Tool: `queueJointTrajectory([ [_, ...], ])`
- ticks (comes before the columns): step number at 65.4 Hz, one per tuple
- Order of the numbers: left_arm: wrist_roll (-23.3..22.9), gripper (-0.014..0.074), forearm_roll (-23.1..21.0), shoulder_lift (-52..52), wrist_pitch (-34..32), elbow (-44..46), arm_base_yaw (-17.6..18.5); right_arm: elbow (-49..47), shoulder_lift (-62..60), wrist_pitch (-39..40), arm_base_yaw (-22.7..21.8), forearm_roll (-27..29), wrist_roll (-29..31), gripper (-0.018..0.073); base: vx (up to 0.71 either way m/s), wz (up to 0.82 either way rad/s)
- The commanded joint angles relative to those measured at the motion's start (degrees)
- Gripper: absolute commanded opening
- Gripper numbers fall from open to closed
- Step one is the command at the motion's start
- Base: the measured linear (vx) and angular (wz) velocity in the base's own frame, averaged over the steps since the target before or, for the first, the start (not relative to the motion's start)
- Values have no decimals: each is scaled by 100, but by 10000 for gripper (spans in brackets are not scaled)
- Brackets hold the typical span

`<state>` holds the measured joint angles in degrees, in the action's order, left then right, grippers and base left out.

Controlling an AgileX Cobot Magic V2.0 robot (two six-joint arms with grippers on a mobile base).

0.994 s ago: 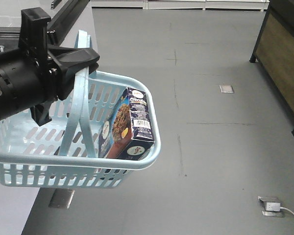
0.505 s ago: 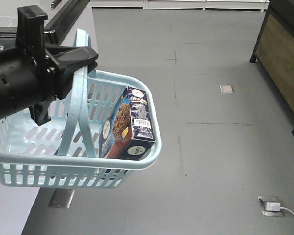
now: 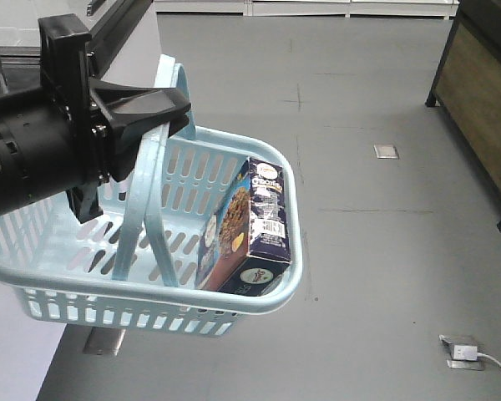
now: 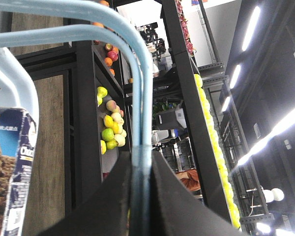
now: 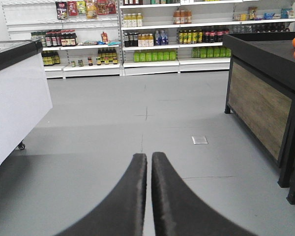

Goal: Left arm holds basket, right arm returns cookies
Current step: 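Hold the basket steady in front of the robot with the left gripper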

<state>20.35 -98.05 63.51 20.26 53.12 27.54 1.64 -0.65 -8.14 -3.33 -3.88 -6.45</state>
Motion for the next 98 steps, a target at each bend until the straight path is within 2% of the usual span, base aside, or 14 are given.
queueJointTrajectory([
  [1,-11,-5,-409,-193,242,257,45,101,-73,432,-3,-56,21,-3,0,0],
  [18,120,-5,-409,-193,339,257,45,101,-73,432,-3,-56,21,-3,0,0],
  [98,86,-5,-409,-193,627,257,45,101,-73,432,-3,-56,21,-3,0,0],
])
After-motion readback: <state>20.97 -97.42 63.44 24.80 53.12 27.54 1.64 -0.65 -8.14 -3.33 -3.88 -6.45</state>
